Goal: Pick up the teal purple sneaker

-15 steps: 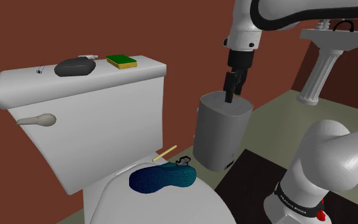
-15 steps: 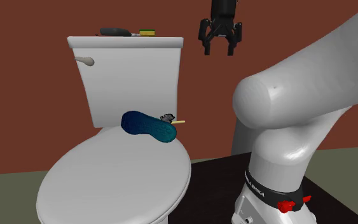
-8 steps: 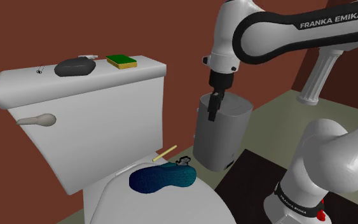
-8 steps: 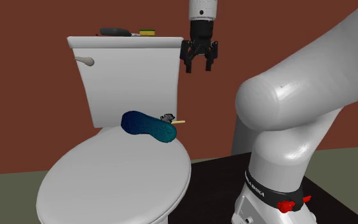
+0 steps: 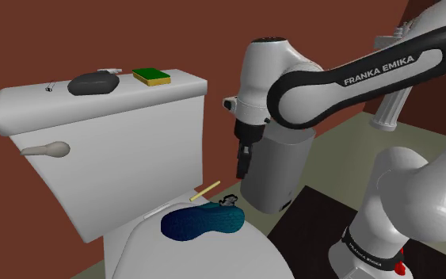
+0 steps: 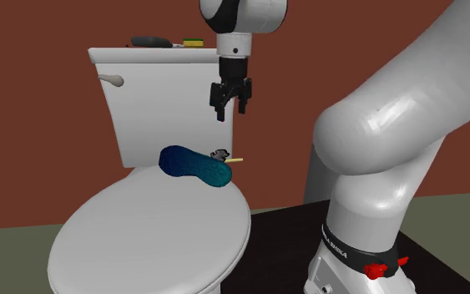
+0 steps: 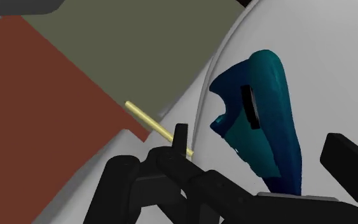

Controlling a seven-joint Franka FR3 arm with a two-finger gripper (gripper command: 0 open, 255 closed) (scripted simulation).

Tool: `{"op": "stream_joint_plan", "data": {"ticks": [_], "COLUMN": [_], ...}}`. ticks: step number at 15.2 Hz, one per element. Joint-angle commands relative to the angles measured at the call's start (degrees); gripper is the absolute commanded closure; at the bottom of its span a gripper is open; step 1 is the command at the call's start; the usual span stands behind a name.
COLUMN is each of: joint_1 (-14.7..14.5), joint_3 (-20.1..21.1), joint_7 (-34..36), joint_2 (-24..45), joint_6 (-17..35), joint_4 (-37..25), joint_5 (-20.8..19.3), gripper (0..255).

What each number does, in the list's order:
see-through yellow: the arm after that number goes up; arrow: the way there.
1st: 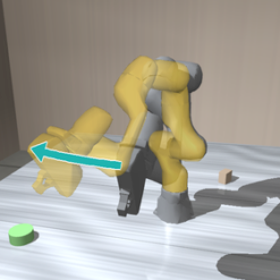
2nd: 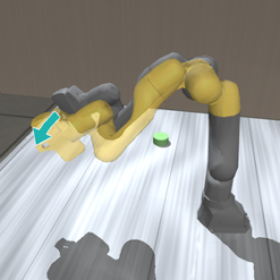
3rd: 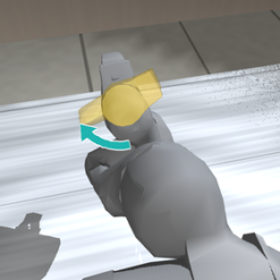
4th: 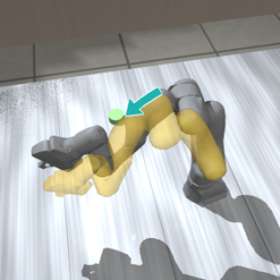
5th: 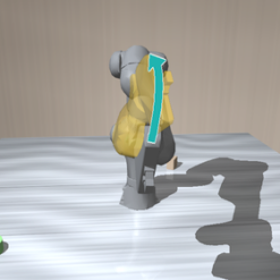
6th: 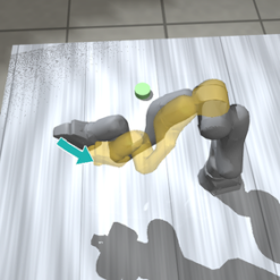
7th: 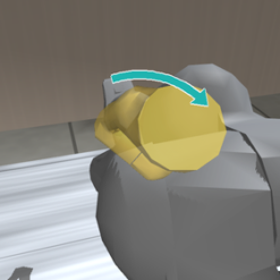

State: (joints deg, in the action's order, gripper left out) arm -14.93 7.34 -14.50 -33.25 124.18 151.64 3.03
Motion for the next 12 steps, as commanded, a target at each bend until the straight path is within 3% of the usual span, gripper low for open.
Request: {"op": "stream_joint_plan", "data": {"ticks": [1,8,12], "joint_1": [-1.45,-5.25,-4.91], "joint_3": [1.22,6.42,6.99], "joint_7": [-1.48,-4.42,-3.77], "joint_2": [2.98,14.46,16.77], "joint_6": [5.04,21.22,24.50], "joint_4": [0.68,1.56,2.47], "joint_5": [-0.19,-2.90,-3.75], "gripper": [0,0,0]}}
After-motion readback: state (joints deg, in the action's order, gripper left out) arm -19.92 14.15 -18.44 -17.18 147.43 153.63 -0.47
